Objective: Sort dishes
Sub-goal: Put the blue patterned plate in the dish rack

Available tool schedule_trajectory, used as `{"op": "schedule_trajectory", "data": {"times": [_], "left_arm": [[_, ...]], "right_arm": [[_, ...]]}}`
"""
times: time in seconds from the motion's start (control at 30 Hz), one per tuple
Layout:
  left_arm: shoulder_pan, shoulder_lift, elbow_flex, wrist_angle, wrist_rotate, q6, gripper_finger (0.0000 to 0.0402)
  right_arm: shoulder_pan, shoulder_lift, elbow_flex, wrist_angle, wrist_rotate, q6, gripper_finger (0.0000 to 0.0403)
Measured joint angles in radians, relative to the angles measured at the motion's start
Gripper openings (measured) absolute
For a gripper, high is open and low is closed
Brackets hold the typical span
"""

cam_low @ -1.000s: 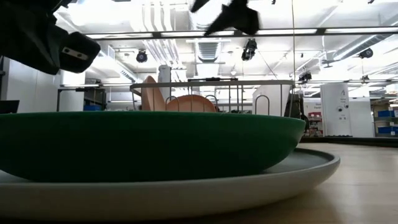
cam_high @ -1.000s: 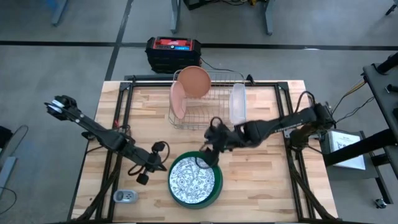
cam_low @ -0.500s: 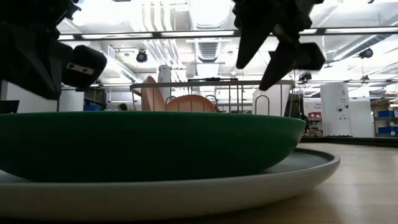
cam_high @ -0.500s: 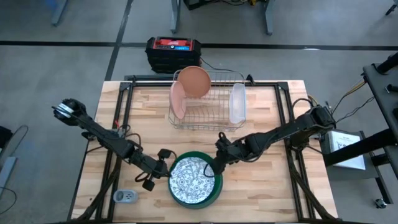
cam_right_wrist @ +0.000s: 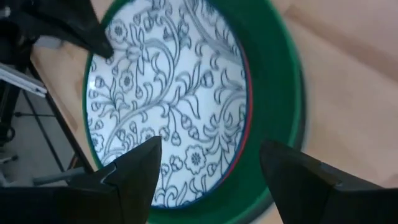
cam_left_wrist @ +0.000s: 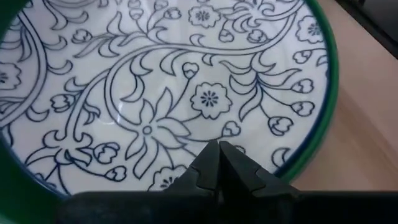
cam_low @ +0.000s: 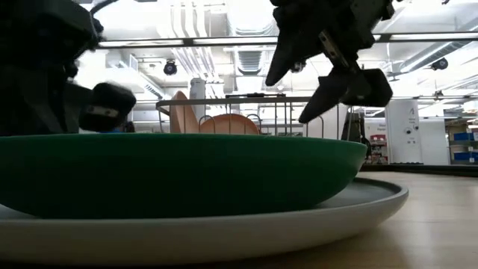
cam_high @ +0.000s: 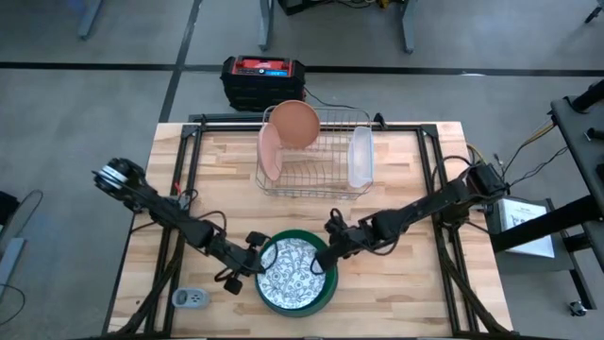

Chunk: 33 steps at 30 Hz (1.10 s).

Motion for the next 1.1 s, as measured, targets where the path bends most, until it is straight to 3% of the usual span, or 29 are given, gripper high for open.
{"op": "schedule_trajectory", "data": {"times": [0.7,0.9,1.1], "left_arm": [[0.004,0.125,-0.012,0.204,0.0,-0.001,0.0],[0.004,0.125,-0.045,0.273,0.003,0.0,0.0],[0.006,0.124,-0.062,0.305,-0.001,-0.001,0.0]], "right_arm": [[-0.011,0.172,-0.006,0.217,-0.032,-0.049,0.0266],[-0.035,0.227,0.001,0.293,-0.027,-0.076,0.0227],[-0.051,0.234,-0.002,0.288,0.001,-0.12,0.0139]]}}
